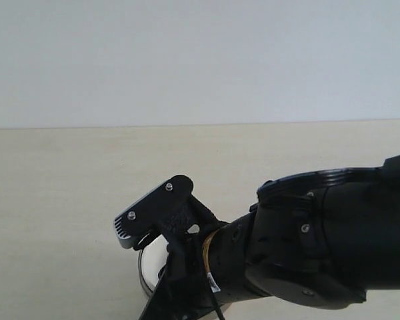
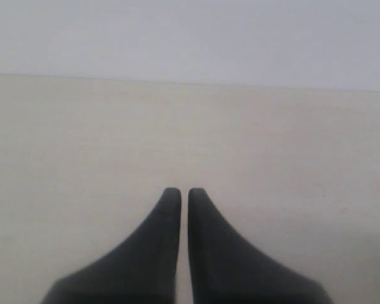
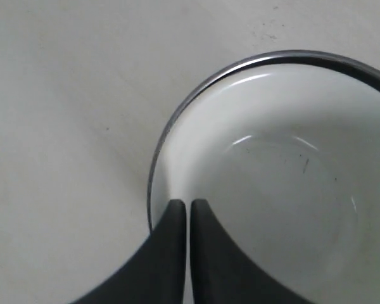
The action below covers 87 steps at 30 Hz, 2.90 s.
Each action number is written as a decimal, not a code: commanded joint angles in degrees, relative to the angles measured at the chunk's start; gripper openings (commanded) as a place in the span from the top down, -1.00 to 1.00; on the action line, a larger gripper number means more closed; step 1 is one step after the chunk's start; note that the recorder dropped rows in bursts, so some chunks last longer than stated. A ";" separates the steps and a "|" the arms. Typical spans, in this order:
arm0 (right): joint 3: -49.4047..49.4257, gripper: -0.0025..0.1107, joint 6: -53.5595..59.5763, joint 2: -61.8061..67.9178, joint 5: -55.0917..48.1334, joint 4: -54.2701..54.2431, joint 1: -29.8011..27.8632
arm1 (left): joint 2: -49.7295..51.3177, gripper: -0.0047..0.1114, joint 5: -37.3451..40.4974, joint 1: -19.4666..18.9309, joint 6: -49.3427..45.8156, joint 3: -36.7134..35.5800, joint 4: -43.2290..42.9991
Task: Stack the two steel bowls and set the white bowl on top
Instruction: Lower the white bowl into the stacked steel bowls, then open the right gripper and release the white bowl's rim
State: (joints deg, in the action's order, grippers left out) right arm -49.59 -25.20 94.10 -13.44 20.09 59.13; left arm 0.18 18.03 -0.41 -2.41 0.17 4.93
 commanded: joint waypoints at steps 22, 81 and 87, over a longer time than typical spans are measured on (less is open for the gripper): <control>0.22 0.96 0.65 -4.30 -5.98 3.71 -0.78 | -0.18 0.85 -0.40 0.29 0.27 -0.17 0.00; 5.92 0.96 -4.73 -8.35 -6.08 7.51 -0.86 | -0.18 0.85 -0.40 0.29 0.27 -0.17 0.00; 2.76 0.96 -4.73 -11.04 -8.07 7.75 -0.86 | -0.18 0.85 -0.40 0.29 0.27 -0.17 0.00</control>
State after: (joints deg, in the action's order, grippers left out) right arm -45.66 -29.77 84.68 -20.55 27.41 58.67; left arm 0.18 18.03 -0.41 -2.41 0.17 4.93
